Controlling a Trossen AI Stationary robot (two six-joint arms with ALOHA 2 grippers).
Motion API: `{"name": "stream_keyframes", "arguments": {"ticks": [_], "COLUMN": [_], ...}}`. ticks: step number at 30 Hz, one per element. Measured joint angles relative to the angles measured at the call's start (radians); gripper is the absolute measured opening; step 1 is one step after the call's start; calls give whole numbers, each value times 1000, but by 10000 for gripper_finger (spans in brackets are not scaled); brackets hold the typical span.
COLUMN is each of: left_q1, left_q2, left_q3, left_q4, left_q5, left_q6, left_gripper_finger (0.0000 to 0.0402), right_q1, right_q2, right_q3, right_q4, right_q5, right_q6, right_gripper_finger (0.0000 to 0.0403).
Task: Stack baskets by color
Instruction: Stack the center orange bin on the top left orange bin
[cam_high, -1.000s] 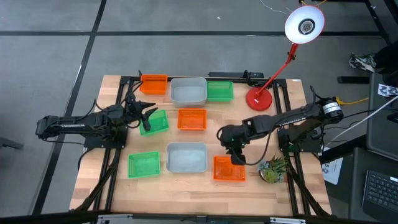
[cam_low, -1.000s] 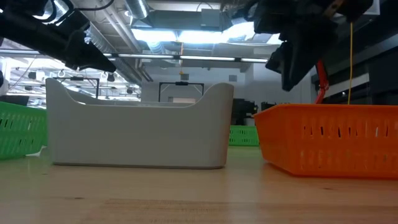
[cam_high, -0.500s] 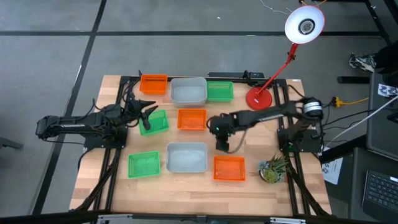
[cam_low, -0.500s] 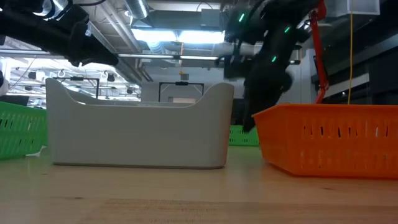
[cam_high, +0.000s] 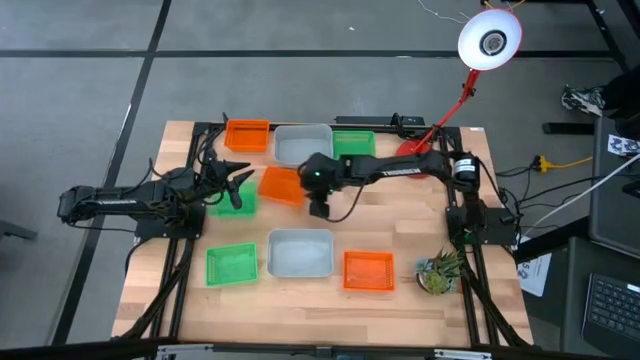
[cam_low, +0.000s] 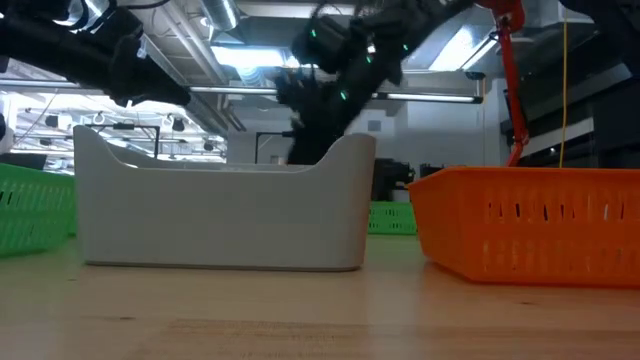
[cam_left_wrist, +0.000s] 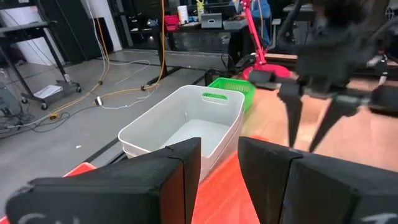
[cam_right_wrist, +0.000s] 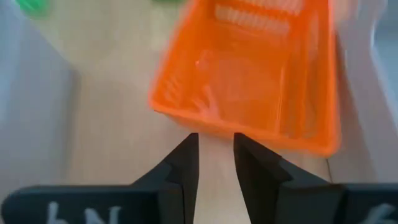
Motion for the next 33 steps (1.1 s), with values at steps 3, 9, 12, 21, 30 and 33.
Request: {"name": "stream_keyframes", "arguments": {"ticks": [3,9,12,21,30,33], "left_q1": [0,0,0,0,47,59], "left_q2": [0,1,33,327,713,788], "left_q3": [0,0,0,224,561,635], "left_q4": [-3,-97,-101,-266,-696,-738], "left_q5": [0,81,105,193,195,196], "left_q6": [-1,-35,-80,-106,28,82], "left_gripper_finger": [100,100,100,100,100,100], "right_q1": [13,38,42,43,48,54], "right_q2": [-2,-25,-51,-187,-615,-784], "right_q3": [62,135,139,134,-288,-439], "right_q4": [-57,-419,-616,-964,-848,-707], "right_q5": [-28,-29,-12,152,43,-10], "right_q6": [-14,38,67,166,242,343], "right_gripper_finger": [100,100,100,100,100,100]}}
